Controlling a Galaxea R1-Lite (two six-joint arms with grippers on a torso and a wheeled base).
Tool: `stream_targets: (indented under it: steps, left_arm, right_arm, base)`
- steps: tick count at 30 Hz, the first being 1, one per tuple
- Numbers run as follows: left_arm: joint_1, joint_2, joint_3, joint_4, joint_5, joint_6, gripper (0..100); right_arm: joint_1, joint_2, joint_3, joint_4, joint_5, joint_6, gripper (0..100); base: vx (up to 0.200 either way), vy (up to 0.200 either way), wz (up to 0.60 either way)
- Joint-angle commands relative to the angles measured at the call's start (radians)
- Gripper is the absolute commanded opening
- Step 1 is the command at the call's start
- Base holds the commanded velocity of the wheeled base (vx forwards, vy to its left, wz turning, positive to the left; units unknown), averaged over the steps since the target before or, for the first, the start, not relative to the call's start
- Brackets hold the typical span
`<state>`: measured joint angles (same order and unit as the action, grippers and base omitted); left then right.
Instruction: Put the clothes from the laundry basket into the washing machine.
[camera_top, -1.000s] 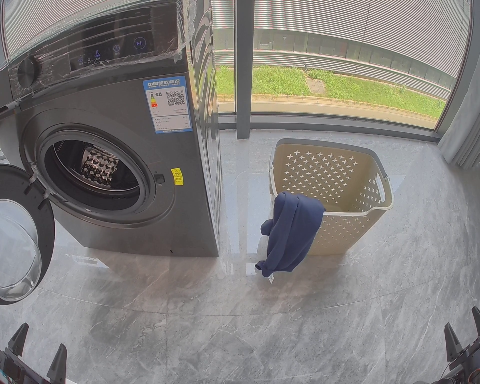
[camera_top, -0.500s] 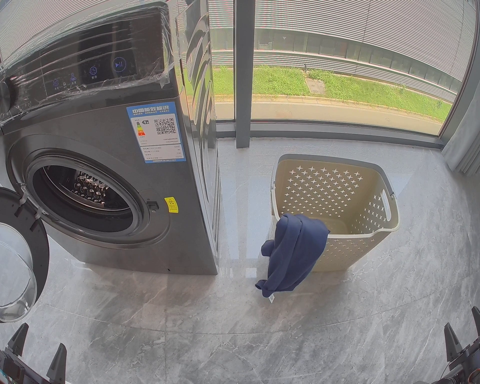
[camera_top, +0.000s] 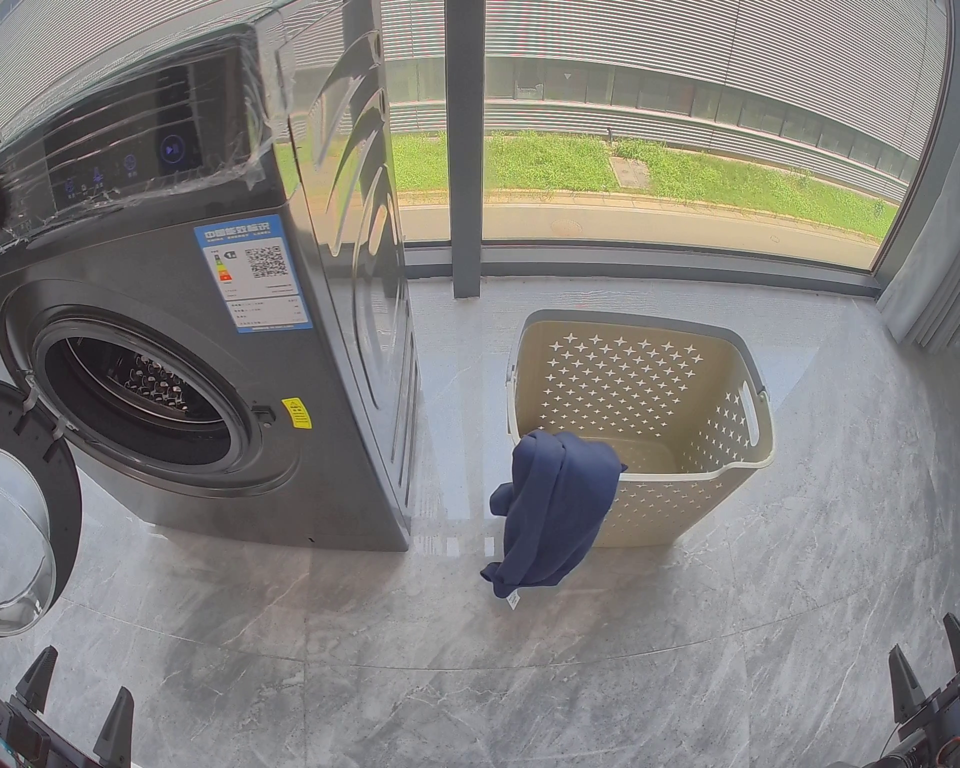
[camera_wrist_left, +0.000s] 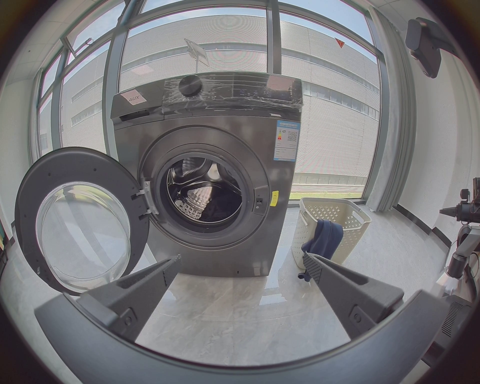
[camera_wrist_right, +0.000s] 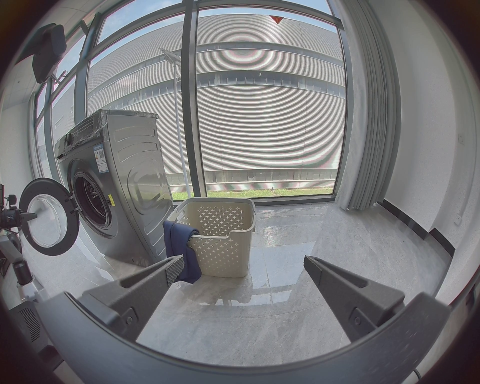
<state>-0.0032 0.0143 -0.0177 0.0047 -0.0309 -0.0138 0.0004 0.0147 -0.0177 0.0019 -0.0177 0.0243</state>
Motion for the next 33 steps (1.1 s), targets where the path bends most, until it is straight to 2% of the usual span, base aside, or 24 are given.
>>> stream_targets:
  steps: [1, 6, 9, 10, 13, 17, 20, 22, 25, 27, 28, 29, 31, 32, 33]
  left_arm:
    - [0.0, -0.008, 0.016, 0.0, 0.0, -0.002, 100]
    - [0.0, -0.008, 0.016, 0.0, 0.0, -0.003, 100]
    - [0.0, -0.008, 0.016, 0.0, 0.0, -0.005, 100]
    - [0.0, -0.008, 0.016, 0.0, 0.0, -0.002, 100]
    - [0.0, -0.008, 0.016, 0.0, 0.0, 0.0, 100]
    - [0.0, -0.008, 0.016, 0.0, 0.0, -0.003, 100]
    - [0.0, -0.008, 0.016, 0.0, 0.0, -0.005, 100]
    - [0.0, -0.008, 0.016, 0.0, 0.0, -0.005, 100]
    - [0.0, -0.008, 0.016, 0.0, 0.0, -0.003, 100]
    - [0.0, -0.008, 0.016, 0.0, 0.0, -0.002, 100]
    - [0.0, -0.008, 0.016, 0.0, 0.0, -0.002, 100]
    - [0.0, -0.008, 0.016, 0.0, 0.0, -0.002, 100]
    - [0.0, -0.008, 0.016, 0.0, 0.0, -0.002, 100]
    - [0.0, -0.008, 0.016, 0.0, 0.0, -0.003, 100]
    - [0.0, -0.008, 0.016, 0.0, 0.0, -0.003, 100]
  right_arm:
    - [0.0, -0.015, 0.016, 0.001, -0.001, 0.002, 100]
    - [0.0, -0.015, 0.007, -0.008, -0.001, -0.001, 100]
    - [0.0, 0.001, -0.12, -0.049, 0.001, 0.009, 100]
    - [0.006, 0.08, -0.219, -0.043, -0.002, 0.026, 100]
    - [0.009, 0.174, -0.274, -0.014, 0.002, 0.025, 100]
    - [0.023, 0.435, -0.285, -0.016, 0.059, 0.031, 100]
    - [0.03, 0.605, -0.292, -0.063, 0.091, 0.031, 100]
    - [0.067, 0.714, -0.288, -0.086, 0.133, 0.026, 100]
    - [0.158, 0.843, -0.283, -0.115, 0.148, 0.04, 100]
    - [0.262, 0.93, -0.285, -0.137, 0.14, 0.092, 100]
    - [0.285, 0.953, -0.286, -0.143, 0.139, 0.114, 100]
    - [0.328, 1.001, -0.294, -0.161, 0.136, 0.157, 100]
    - [0.391, 1.07, -0.304, -0.214, 0.105, 0.214, 100]
    - [0.423, 1.114, -0.309, -0.249, 0.074, 0.243, 100]
    - [0.431, 1.128, -0.309, -0.26, 0.065, 0.25, 100]
  base:
    - [0.0, 0.0, 0.0]
    - [0.0, 0.0, 0.0]
    - [0.067, 0.0, 0.0]
    - [0.2, 0.0, 0.0]
    - [0.2, 0.0, 0.0]
    - [0.05, 0.0, 0.0]
    - [0.0, 0.0, 0.0]
    - [0.0, 0.0, 0.0]
    - [0.0, 0.0, 0.0]
    - [0.0, 0.0, 0.0]
    - [0.0, 0.0, 0.0]
    - [0.0, 0.0, 0.0]
    - [0.0, 0.0, 0.0]
    - [0.0, 0.0, 0.0]
    - [0.0, 0.0, 0.0]
